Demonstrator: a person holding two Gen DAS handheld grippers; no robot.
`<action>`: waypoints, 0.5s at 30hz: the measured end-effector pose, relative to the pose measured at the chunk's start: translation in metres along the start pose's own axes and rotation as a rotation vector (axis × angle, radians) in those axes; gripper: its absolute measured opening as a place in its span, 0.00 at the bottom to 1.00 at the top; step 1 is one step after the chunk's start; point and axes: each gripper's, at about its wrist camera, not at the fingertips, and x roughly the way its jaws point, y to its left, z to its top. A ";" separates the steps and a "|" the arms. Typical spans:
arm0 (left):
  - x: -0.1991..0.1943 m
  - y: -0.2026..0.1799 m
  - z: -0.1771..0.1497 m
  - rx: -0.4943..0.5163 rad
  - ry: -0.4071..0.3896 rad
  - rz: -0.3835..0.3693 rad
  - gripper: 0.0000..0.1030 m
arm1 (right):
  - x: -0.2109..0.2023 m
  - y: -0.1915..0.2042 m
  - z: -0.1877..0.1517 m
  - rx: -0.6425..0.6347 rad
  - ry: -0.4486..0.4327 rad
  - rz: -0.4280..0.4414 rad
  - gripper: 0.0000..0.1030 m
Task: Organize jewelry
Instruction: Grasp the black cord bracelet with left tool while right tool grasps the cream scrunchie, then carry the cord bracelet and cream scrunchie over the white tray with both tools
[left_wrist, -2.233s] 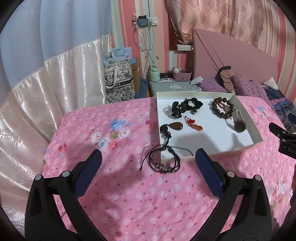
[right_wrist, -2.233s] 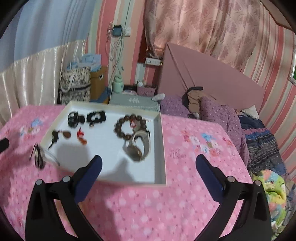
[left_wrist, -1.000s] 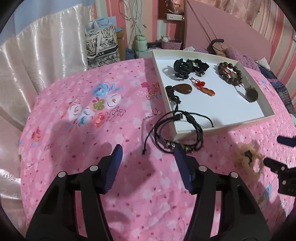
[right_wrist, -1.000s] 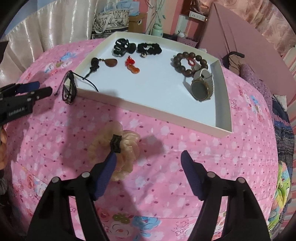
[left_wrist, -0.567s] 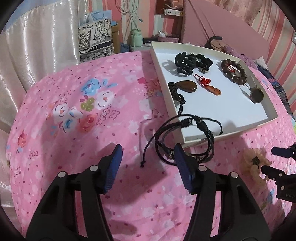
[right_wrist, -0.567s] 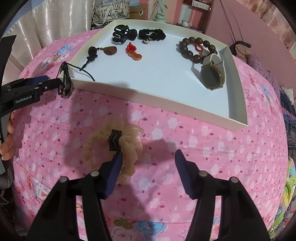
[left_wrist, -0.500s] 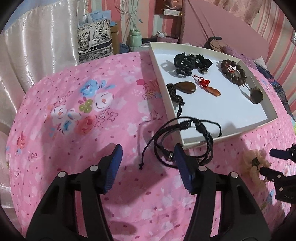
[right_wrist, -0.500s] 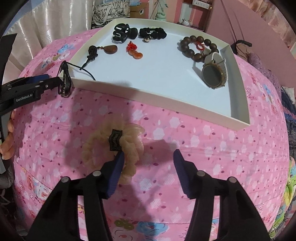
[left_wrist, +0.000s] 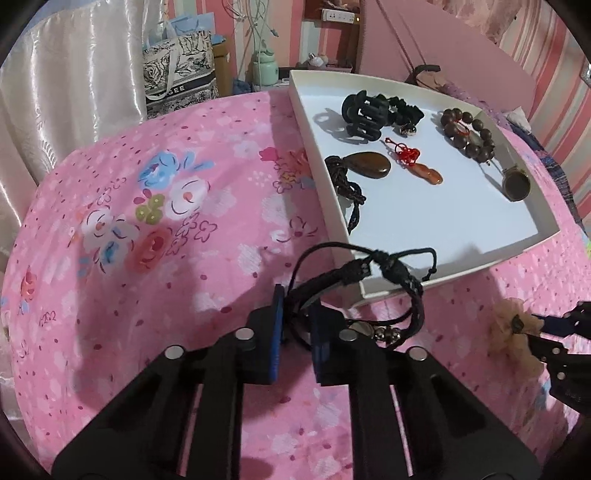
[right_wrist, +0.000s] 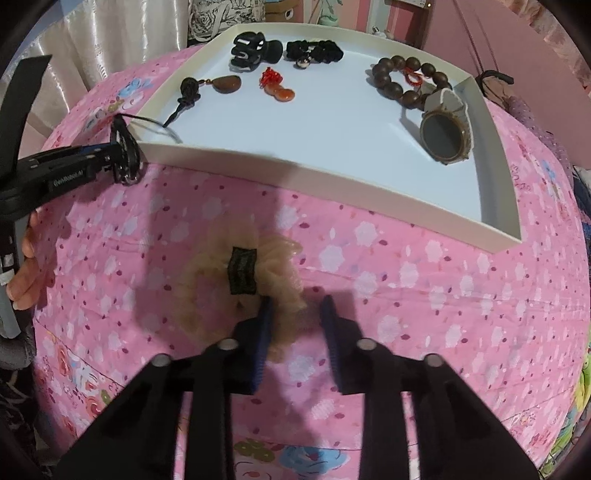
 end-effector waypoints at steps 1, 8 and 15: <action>-0.002 0.000 -0.001 -0.002 -0.003 0.003 0.08 | 0.000 0.000 0.000 -0.003 -0.003 -0.001 0.14; -0.022 -0.002 -0.007 0.004 -0.040 0.029 0.06 | -0.009 0.003 -0.001 -0.020 -0.045 -0.007 0.08; -0.065 -0.019 -0.004 0.031 -0.124 0.055 0.06 | -0.043 -0.003 0.004 -0.010 -0.140 -0.006 0.07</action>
